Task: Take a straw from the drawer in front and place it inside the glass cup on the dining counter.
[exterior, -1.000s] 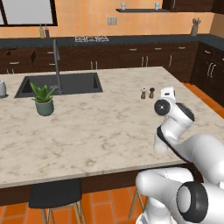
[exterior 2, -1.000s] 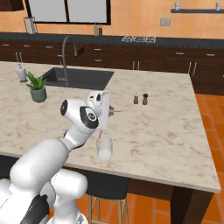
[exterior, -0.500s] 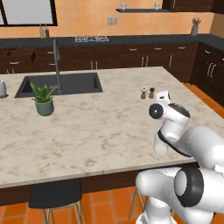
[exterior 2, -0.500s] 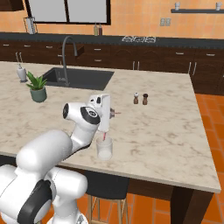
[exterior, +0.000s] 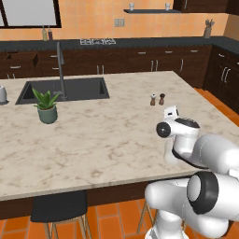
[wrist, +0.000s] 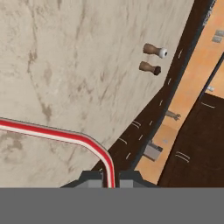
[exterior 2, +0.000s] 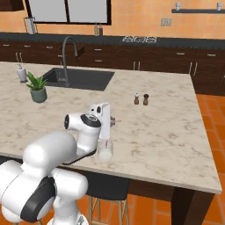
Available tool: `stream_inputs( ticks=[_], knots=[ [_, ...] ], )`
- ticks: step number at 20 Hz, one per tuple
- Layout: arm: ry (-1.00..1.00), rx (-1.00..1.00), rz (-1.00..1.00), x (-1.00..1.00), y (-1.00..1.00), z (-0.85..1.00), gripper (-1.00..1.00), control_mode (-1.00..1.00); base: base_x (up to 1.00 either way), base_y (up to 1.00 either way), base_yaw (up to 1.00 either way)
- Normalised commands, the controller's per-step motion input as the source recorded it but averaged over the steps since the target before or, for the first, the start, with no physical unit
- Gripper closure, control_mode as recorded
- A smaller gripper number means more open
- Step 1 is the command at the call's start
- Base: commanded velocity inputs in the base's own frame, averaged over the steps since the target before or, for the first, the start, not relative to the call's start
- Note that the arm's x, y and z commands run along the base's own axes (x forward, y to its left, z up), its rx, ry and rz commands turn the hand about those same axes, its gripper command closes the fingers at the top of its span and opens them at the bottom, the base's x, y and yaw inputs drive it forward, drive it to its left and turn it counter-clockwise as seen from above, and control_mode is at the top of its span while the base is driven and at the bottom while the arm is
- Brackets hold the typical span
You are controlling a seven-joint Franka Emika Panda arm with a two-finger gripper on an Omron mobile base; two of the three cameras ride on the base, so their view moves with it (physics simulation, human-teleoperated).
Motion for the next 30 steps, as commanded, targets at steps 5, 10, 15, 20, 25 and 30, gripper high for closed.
stream_inputs(
  ticks=[5, 10, 15, 20, 25, 30],
  knots=[
    [0.0, 0.0, 0.0, 0.0, 0.0, -0.27, 1.0, -1.0, 0.0, 0.0, 0.0],
    [0.0, 0.0, 0.0, 0.0, 0.0, -0.04, -1.0, -1.0, 0.0, 0.0, 0.0],
    [0.0, 0.0, 0.0, -0.04, 0.0, 0.21, -1.0, -1.0, 0.0, 0.0, 0.0],
    [0.0, 0.06, 0.0, 0.0, 0.0, 0.32, -1.0, -1.0, 0.0, 0.0, 0.0],
    [0.11, 0.19, 0.0, 0.0, 0.0, 0.32, -1.0, -1.0, 0.0, 0.0, 0.0],
    [0.2, 0.31, 0.0, -0.25, 0.0, 0.58, -1.0, -1.0, 0.0, 0.0, 0.0]
  ],
)
